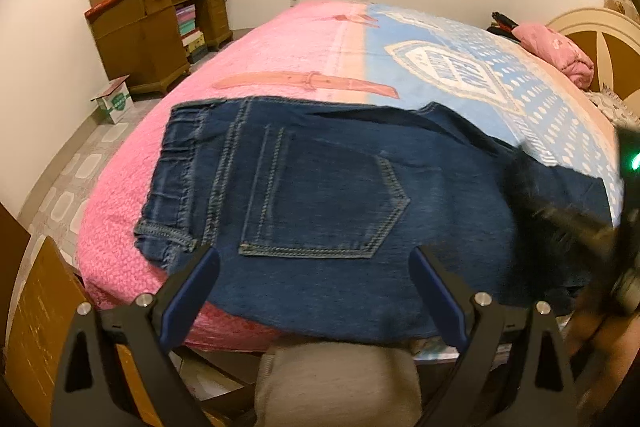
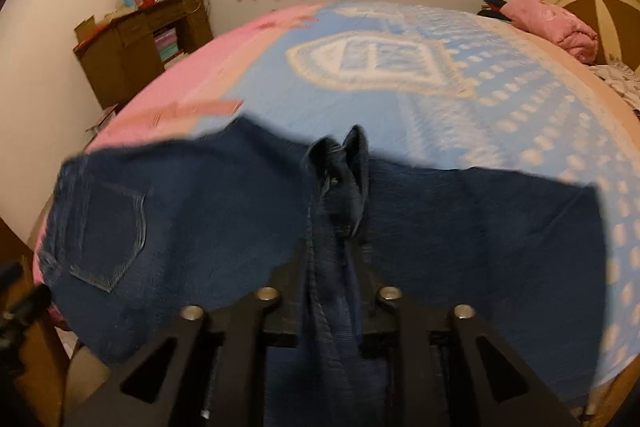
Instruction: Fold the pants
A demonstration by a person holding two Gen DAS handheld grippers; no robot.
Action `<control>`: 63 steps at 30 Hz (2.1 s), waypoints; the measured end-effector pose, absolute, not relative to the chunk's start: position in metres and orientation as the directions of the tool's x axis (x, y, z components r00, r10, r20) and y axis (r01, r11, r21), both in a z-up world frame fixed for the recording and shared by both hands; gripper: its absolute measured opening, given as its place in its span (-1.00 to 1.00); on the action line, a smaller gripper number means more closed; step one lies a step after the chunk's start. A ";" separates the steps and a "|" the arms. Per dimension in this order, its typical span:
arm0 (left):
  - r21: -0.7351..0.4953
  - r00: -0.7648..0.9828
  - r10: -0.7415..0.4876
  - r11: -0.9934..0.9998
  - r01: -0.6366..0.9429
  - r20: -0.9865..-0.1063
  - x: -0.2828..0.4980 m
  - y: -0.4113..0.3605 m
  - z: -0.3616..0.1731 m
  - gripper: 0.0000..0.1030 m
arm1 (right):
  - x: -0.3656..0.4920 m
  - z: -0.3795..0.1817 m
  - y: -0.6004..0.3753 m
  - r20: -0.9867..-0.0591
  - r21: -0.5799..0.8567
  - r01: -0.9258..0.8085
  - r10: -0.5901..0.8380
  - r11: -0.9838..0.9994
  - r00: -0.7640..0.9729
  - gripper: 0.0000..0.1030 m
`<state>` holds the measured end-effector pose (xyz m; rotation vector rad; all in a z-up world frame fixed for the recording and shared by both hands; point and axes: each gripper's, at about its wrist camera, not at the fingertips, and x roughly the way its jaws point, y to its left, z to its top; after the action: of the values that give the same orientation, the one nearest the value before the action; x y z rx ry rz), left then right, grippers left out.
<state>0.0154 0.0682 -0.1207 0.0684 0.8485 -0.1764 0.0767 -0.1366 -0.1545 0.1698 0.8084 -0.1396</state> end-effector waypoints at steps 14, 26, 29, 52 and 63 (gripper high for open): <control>-0.075 0.611 -0.180 0.978 0.194 -0.771 0.015 0.050 -0.151 0.89 | -0.008 -0.113 -0.198 -0.625 0.303 0.257 -0.012 0.918 0.781 -0.22; -0.053 0.610 -0.160 0.981 0.189 -0.776 0.005 0.045 -0.162 0.89 | 0.009 -0.153 -0.169 -0.714 0.348 0.230 0.098 0.909 0.693 -0.26; -0.055 0.601 -0.157 0.981 0.184 -0.784 0.006 0.046 -0.165 0.89 | 0.021 -0.151 -0.143 -0.711 0.288 0.186 0.080 0.939 0.698 -0.23; -0.149 0.569 -0.221 0.974 0.170 -0.792 0.009 0.065 -0.173 0.89 | 0.031 -0.164 -0.156 -0.738 0.368 0.206 0.149 0.907 0.659 -0.69; -0.125 0.571 -0.208 0.975 0.182 -0.794 0.008 0.054 -0.171 0.89 | 0.039 -0.178 -0.105 -0.737 0.169 0.054 0.090 0.984 0.670 -0.14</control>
<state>0.0083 0.0535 -0.1707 -0.0304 0.9355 -0.2288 0.0393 -0.1046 -0.1782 0.1828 0.8371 0.0200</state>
